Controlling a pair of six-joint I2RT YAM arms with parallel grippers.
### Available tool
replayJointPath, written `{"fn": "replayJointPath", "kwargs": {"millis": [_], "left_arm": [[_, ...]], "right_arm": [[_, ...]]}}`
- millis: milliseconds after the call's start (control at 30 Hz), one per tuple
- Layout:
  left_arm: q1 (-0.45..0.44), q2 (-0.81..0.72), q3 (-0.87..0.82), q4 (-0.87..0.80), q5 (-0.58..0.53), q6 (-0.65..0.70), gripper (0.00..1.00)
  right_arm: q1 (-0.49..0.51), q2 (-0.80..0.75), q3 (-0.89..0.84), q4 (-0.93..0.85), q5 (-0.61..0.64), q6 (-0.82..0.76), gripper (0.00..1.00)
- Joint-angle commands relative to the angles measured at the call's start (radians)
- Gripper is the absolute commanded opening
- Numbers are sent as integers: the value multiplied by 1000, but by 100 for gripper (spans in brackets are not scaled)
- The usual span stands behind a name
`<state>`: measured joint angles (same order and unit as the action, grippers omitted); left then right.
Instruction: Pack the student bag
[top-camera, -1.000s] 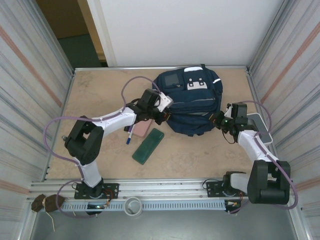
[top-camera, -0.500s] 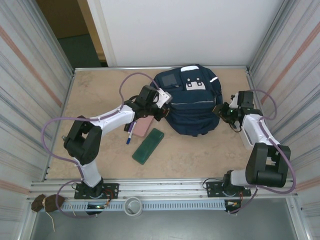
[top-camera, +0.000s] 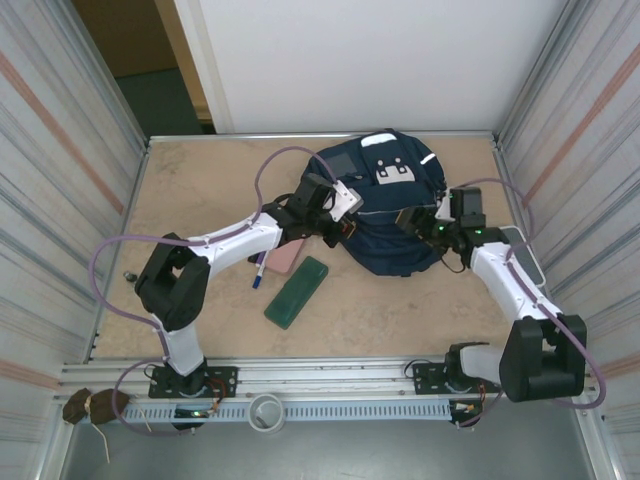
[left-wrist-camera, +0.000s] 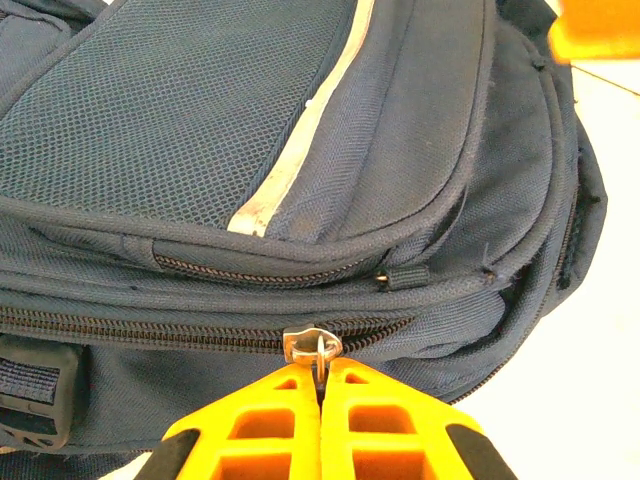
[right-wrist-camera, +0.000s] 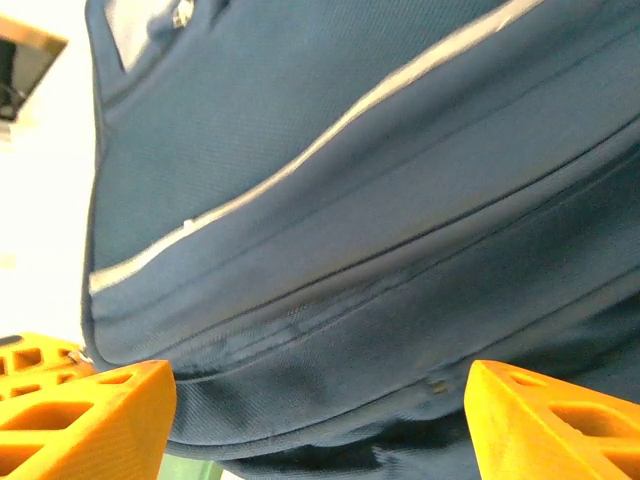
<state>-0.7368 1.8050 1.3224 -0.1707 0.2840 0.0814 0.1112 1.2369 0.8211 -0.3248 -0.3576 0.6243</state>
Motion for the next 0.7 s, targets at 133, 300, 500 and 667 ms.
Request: {"fn": "replayJointPath", "kwargs": {"millis": [133, 300, 500, 667], "left_arm": [[-26, -9, 49, 20, 4, -2, 0], [-35, -3, 50, 20, 2, 0, 0], [-37, 3, 52, 26, -8, 0, 0], [-42, 10, 56, 30, 2, -3, 0]], "right_arm": [[96, 6, -87, 120, 165, 205, 81], [103, -27, -136, 181, 205, 290, 80], [111, -116, -196, 169, 238, 338, 77], [119, -119, -248, 247, 241, 386, 72]]}}
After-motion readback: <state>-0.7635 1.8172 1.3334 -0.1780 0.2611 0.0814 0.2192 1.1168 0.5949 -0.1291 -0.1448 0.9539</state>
